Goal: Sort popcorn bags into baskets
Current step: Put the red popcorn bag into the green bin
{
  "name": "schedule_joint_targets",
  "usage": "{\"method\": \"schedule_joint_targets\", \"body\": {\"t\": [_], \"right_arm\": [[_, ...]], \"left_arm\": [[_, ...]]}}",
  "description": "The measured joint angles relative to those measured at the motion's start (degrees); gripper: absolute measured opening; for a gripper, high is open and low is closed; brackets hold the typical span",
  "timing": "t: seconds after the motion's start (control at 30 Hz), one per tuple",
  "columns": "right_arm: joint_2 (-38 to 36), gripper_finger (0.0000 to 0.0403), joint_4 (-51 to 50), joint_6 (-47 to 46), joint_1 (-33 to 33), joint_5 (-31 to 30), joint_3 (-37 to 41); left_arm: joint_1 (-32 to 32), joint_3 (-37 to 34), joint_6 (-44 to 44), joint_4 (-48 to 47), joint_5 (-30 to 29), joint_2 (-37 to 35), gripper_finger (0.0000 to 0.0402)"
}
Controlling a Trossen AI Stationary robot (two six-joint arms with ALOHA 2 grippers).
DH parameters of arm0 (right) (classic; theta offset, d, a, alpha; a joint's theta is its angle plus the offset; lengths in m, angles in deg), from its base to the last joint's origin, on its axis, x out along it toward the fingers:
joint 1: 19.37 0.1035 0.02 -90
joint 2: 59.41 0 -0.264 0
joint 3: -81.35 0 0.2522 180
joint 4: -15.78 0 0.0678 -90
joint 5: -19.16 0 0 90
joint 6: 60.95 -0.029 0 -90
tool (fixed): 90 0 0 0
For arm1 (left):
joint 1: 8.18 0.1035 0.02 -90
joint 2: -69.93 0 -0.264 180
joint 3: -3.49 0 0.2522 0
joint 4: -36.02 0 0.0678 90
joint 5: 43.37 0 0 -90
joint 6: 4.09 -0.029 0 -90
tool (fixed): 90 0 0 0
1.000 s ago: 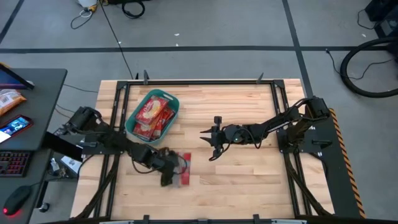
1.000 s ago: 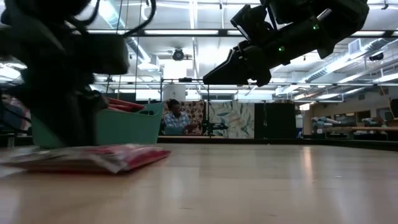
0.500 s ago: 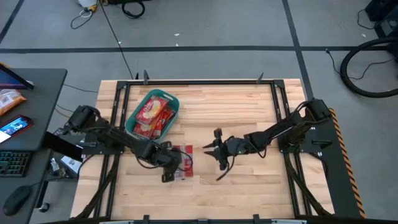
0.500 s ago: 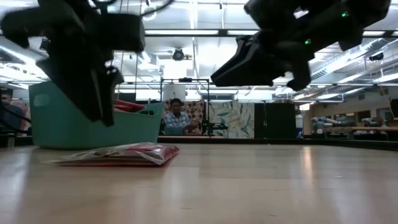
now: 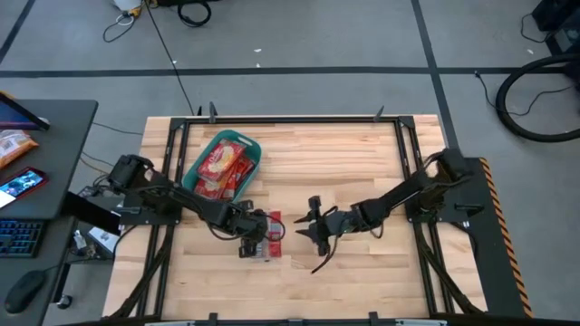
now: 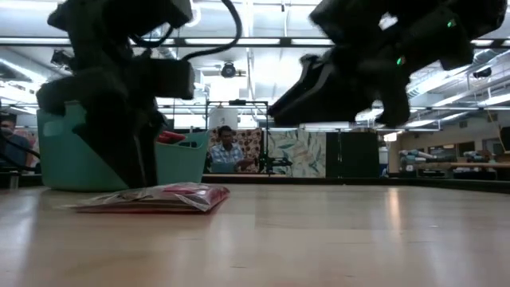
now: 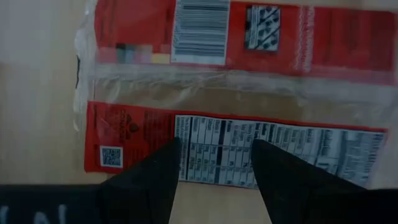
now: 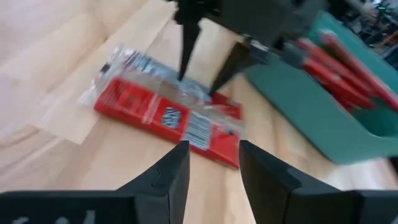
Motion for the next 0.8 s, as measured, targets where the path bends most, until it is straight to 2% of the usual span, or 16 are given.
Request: {"method": "schedule_joint_targets", "body": {"t": [0.23, 0.4, 0.57, 0.67, 0.8], "right_arm": [[9.2, 0.0147, -2.0, 3.7, 2.0, -5.7, -6.9], [11.0, 0.0147, -17.1, 5.5, 3.4, -8.8, -13.9], [11.0, 0.015, -28.8, 4.4, 3.6, -6.4, -19.0], [11.0, 0.016, -29.9, 4.7, 3.6, -5.7, -19.6], [11.0, 0.0189, -29.3, 6.0, 3.3, -2.4, -19.6]], "left_arm": [[0.7, 0.2, -6.1, 5.1, -1.7, 2.7, 0.0203], [1.0, 0.0, -11.5, 9.0, -3.8, 3.0, 0.0203], [2.6, 0.0, -13.6, 11.7, -6.3, 3.7, 0.0203], [3.1, 0.0, -13.7, 11.5, -6.6, 3.3, 0.0203], [3.0, 1.3, -13.6, 7.0, -3.3, 0.6, 0.0203]]}}
